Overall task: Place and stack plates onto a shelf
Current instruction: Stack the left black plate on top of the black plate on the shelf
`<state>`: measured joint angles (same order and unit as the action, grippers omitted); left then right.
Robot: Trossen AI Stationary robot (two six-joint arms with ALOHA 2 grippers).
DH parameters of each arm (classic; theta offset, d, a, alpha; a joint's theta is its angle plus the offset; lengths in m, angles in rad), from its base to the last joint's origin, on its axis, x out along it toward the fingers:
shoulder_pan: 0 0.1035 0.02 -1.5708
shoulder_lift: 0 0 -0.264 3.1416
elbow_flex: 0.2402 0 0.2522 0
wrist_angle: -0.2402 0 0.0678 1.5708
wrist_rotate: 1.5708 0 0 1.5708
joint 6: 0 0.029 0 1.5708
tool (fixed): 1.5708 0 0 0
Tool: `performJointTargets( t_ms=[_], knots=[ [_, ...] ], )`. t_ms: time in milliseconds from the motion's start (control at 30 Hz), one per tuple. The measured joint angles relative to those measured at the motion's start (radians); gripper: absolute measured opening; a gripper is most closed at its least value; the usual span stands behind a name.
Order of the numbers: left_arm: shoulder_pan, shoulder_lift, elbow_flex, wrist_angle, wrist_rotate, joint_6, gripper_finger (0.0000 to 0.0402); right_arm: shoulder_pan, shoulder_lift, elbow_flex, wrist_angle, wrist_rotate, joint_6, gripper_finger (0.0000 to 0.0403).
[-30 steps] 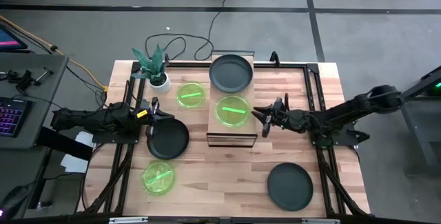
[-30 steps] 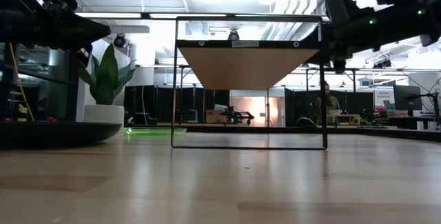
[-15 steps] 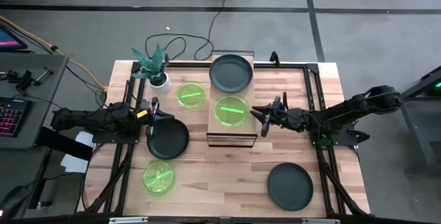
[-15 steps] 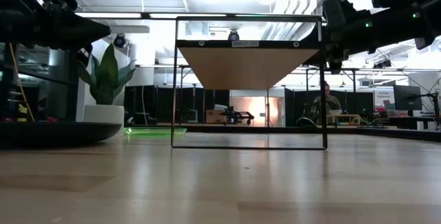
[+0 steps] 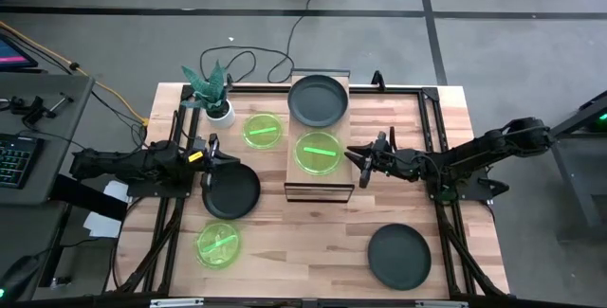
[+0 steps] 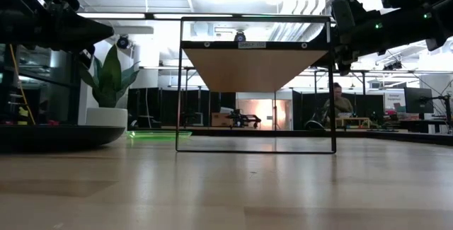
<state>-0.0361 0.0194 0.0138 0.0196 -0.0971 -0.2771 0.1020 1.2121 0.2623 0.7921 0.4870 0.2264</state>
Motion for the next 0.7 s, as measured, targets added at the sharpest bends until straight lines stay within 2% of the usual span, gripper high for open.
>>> performJointTargets(
  t_ms=[700],
  knots=[
    [0.000,0.000,0.000,0.001,-0.004,0.005,0.0001,0.000,0.000,0.000,0.000,-0.001,-0.052,0.0089]
  ],
)
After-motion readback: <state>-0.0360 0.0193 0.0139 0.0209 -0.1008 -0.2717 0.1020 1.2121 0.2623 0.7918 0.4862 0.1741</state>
